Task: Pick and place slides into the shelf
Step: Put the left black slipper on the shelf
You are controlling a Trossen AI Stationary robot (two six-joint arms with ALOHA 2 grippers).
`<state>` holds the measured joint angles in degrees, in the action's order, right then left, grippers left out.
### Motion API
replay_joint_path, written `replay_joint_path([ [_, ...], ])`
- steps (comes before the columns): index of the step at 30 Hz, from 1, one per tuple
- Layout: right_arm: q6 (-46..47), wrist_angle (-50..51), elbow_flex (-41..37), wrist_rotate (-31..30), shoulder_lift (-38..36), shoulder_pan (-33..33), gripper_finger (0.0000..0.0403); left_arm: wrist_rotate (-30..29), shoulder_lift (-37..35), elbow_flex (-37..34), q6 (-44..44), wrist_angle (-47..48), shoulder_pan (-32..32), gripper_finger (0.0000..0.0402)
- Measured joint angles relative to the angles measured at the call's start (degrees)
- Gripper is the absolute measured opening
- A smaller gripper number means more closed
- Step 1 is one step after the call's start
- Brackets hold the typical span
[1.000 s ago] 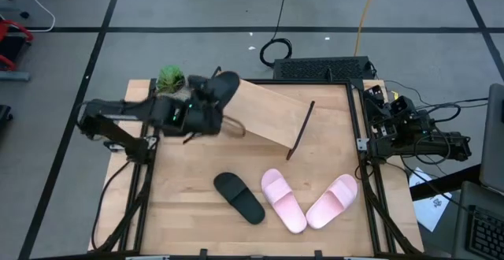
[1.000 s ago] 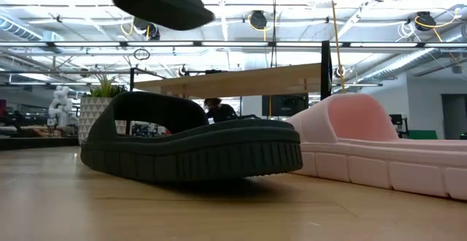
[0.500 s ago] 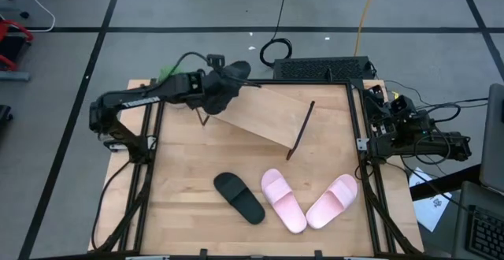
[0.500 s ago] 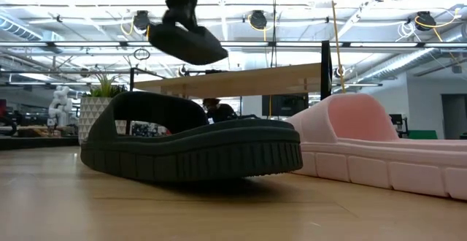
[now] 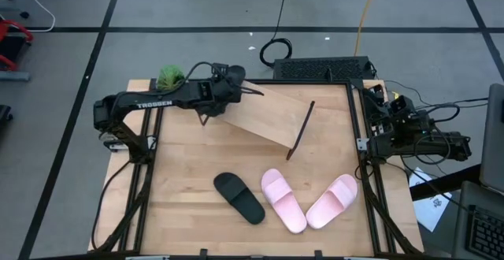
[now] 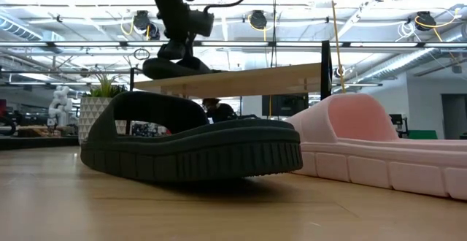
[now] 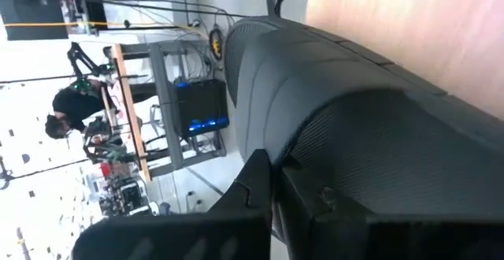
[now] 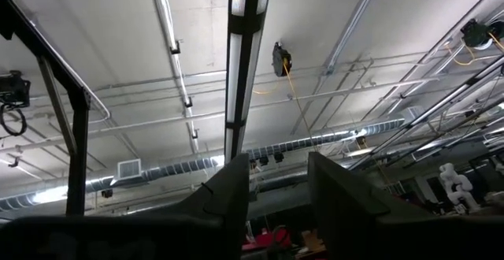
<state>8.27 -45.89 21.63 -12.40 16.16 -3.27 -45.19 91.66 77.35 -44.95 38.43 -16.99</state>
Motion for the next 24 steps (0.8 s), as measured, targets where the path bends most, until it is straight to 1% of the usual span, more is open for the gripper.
replay_joint_path([
  [12, -0.02, 0.43, 0.0, 0.02, 0.0, 0.0, 0.0121, 0.63, -0.04, -0.51, -1.07, -0.13, -1.68, 0.0],
  [18, -0.02, 0.59, 0.0, 0.02, 0.0, -0.01, 0.0121, 0.74, -0.07, -0.51, -1.03, 2.43, -1.69, 0.0],
  [24, -0.03, 0.59, 0.0, 0.02, 0.0, 0.0, 0.0121, 1.67, -0.11, -0.51, -0.39, 2.94, -1.69, 0.0],
])
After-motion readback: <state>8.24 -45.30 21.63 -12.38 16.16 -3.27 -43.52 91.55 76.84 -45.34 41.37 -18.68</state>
